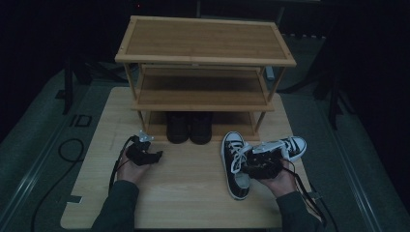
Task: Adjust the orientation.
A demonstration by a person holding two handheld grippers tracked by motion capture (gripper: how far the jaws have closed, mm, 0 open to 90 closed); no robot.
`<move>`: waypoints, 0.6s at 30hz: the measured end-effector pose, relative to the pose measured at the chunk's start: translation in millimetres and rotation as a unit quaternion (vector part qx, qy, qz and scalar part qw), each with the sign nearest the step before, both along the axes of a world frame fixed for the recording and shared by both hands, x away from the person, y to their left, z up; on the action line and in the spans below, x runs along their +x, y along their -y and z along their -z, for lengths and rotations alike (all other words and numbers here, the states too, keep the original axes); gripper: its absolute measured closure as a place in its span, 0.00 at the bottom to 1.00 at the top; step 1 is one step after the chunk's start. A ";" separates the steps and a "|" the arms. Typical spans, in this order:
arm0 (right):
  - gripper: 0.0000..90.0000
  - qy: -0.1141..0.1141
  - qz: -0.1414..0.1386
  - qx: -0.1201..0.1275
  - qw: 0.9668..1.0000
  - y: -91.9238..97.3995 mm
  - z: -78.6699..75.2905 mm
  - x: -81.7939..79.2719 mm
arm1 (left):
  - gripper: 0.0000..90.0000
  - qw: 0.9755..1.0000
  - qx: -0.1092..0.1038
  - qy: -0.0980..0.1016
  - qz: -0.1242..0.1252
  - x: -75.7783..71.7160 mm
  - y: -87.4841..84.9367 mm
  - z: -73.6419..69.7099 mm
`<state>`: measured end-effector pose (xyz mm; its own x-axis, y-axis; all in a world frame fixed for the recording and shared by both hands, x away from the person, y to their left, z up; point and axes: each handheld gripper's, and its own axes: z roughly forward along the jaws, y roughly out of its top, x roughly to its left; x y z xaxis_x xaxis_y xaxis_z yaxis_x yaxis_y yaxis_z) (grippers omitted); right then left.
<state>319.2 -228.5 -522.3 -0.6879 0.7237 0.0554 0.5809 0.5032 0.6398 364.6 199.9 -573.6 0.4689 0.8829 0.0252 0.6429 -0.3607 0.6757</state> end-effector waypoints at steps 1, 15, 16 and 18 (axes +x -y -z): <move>0.60 -0.003 0.003 -0.001 1.000 -0.8 1.6 2.0 | 0.40 1.000 -0.001 0.001 0.000 -0.2 -0.1 0.2; 0.86 -0.050 0.033 -0.034 0.998 -10.3 8.6 13.5 | 0.40 1.000 -0.005 0.008 -0.004 -2.2 -0.3 1.7; 0.87 -0.050 0.031 -0.036 0.998 -10.2 8.3 13.4 | 0.40 1.000 -0.005 0.008 -0.004 -2.2 -0.2 1.7; 0.89 -0.048 0.030 -0.039 0.998 -9.9 8.2 13.0 | 0.40 1.000 -0.005 0.008 -0.005 -2.5 -0.3 1.8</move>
<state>332.3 -218.6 -530.5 -0.6375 0.7680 0.0609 0.6678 0.5115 0.5408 362.1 200.1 -575.4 0.4602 0.8875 0.0248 0.6346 -0.3484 0.6898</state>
